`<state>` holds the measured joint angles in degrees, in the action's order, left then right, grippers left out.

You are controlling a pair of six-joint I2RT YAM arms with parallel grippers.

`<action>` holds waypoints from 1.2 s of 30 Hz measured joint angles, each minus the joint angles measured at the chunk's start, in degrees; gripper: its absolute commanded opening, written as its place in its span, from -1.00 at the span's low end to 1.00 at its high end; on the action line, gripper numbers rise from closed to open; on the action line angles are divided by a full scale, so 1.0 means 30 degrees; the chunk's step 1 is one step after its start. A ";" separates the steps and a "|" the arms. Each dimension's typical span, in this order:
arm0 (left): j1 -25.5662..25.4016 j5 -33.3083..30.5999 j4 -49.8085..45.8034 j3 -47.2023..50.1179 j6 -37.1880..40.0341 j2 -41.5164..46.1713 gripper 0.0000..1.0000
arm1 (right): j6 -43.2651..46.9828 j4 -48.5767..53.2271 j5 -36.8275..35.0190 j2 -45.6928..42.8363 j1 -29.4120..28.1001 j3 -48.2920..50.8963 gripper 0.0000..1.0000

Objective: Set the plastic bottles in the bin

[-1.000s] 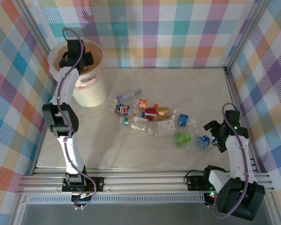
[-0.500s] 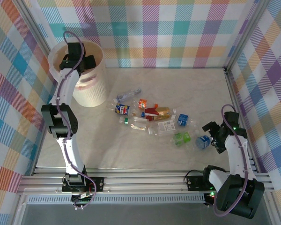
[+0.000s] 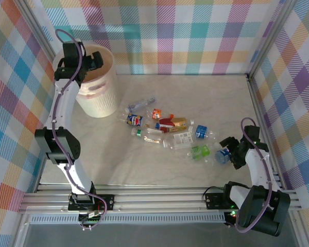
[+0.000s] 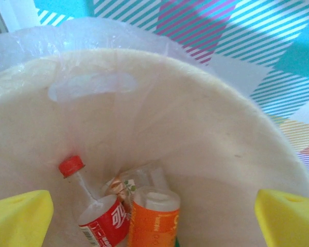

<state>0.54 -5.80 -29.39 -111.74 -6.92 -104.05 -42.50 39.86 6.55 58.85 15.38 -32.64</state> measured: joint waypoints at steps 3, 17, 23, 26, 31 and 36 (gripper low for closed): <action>0.0000 0.0656 0.0437 0.1180 -0.0474 0.1209 1.00 | -0.0117 -0.0488 0.0080 0.0386 0.0000 0.0102 0.69; -0.0146 0.2863 0.2543 0.5348 -0.2011 0.5610 1.00 | -0.0284 -0.2703 0.0211 0.2521 0.0015 0.0641 0.38; -0.0335 0.3701 0.3264 0.6710 -0.2871 0.6739 1.00 | -0.0299 -0.3351 0.0474 0.2871 0.0015 0.0743 0.16; -0.0474 0.3796 0.3402 0.7155 -0.3257 0.7293 1.00 | -0.0299 -0.3483 0.0517 0.2812 0.0015 0.0743 0.02; -0.0874 0.3949 0.3526 0.7461 -0.3796 0.8123 1.00 | -0.0270 -0.3475 0.0532 0.2259 0.0015 0.0743 -0.05; -0.1625 0.4160 0.3548 0.7592 -0.3993 0.8692 1.00 | -0.0197 -0.3024 0.0481 0.1042 0.0015 0.0714 -0.07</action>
<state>-4.34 6.68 -18.74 -88.97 -18.90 -77.97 -43.09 30.79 7.99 61.98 15.42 -30.50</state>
